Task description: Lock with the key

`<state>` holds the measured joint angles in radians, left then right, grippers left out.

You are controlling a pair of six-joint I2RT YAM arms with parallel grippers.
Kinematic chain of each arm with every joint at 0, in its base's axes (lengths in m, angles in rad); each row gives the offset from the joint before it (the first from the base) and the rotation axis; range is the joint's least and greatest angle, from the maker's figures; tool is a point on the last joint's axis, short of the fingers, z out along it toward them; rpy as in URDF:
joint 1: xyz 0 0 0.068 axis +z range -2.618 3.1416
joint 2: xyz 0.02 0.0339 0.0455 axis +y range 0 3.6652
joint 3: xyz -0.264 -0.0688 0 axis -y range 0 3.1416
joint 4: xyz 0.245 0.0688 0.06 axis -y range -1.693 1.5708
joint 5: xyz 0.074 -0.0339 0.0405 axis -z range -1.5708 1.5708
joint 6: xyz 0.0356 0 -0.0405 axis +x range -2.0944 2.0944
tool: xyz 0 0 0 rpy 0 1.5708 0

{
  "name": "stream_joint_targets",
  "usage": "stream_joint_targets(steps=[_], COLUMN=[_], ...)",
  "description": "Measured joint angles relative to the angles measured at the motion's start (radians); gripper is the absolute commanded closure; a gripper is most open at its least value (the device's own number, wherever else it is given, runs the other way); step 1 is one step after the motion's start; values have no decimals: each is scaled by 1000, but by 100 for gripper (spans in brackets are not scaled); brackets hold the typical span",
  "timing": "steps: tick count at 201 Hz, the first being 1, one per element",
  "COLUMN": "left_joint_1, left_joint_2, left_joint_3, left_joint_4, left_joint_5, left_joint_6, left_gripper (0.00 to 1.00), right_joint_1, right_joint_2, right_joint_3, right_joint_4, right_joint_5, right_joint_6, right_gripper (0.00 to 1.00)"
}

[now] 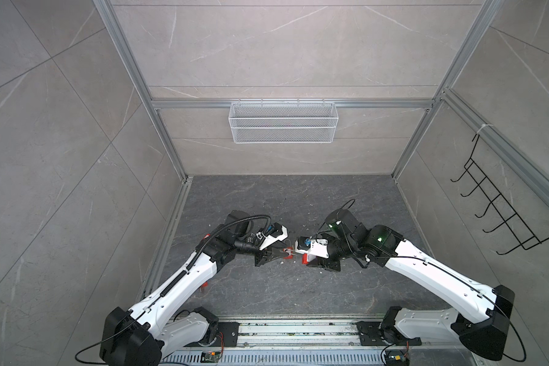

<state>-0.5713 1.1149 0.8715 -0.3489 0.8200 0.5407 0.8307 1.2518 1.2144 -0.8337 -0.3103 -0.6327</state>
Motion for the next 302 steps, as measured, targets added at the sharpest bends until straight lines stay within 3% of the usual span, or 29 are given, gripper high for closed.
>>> stream_joint_targets(steps=[47,61,122,152,177,251,302], left_joint_1=[-31,-31,-35,-42,-53,-97,-105], left_joint_2=[14,14,-22,-77,-143,-189,-189], left_joint_3=[0,0,-34,-70,-106,-126,-132], left_joint_4=[-11,-14,-5,20,64,97,111], left_joint_5=[3,2,15,22,23,10,2], left_joint_6=[5,3,-29,-61,-93,-107,-107], left_gripper=[99,100,100,100,100,100,100], right_joint_1=[11,12,25,26,26,26,26], right_joint_2=[13,24,35,33,30,56,76], right_joint_3=[5,14,22,58,108,165,192], right_joint_4=[-8,-16,-19,-59,-106,-223,-285], right_joint_5=[11,15,31,26,31,-17,-49], right_joint_6=[-17,-24,-58,-68,-71,-86,-82], right_gripper=[76,75,36,33,37,68,78])
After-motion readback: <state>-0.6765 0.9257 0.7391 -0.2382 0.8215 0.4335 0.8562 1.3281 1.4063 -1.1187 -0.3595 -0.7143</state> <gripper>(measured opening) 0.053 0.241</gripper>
